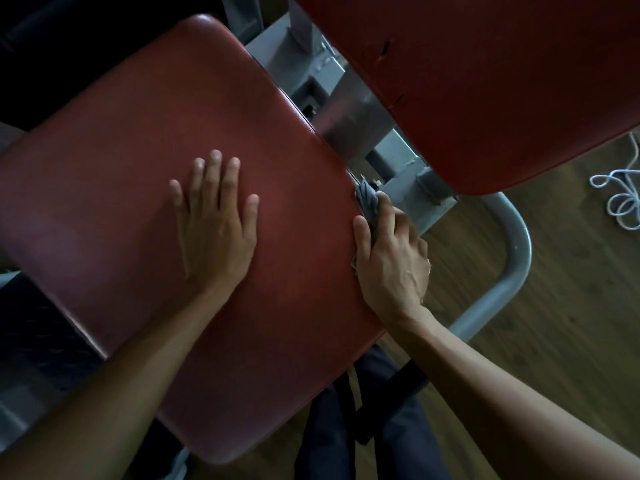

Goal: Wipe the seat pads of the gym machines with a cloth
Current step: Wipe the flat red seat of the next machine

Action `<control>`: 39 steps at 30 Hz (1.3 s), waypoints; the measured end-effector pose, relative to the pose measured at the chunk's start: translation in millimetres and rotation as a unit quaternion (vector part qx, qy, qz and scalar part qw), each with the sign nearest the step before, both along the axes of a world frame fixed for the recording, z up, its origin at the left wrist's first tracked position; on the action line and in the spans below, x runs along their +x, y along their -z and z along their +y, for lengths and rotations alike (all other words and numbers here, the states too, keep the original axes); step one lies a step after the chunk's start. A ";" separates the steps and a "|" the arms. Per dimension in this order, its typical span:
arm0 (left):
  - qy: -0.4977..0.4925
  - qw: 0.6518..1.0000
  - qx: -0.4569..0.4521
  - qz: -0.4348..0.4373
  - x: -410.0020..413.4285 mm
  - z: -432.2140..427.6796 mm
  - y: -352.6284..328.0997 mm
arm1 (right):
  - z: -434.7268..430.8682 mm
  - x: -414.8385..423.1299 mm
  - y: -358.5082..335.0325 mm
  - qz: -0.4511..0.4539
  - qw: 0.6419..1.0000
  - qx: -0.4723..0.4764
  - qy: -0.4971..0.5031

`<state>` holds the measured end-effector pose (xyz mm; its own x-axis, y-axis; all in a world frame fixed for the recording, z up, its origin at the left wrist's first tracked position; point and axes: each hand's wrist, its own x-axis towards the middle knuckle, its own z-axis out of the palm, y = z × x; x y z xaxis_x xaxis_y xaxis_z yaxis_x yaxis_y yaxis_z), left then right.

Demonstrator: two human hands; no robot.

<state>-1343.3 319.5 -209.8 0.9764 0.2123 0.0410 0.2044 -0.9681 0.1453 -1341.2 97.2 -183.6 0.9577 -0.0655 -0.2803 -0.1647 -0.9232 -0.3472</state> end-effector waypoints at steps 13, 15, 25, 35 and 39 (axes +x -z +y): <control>-0.074 0.997 0.011 -0.012 44.9 69.8 2.4 | 75.8 69.2 10.7 -0.012 0.998 -0.016 -0.052; -0.076 0.997 0.031 -0.009 43.9 67.8 4.8 | 90.8 83.5 12.5 -0.015 0.999 -0.015 -0.051; -0.071 0.997 0.032 -0.013 44.7 67.3 4.0 | 149.1 137.9 14.6 -0.050 0.997 -0.006 -0.059; -0.070 0.997 0.027 0.007 45.3 69.6 1.2 | 218.1 205.1 23.3 -0.064 0.993 0.023 -0.093; -0.071 0.997 0.022 0.006 46.6 69.2 1.2 | 237.3 228.2 23.1 -0.070 0.988 0.017 -0.135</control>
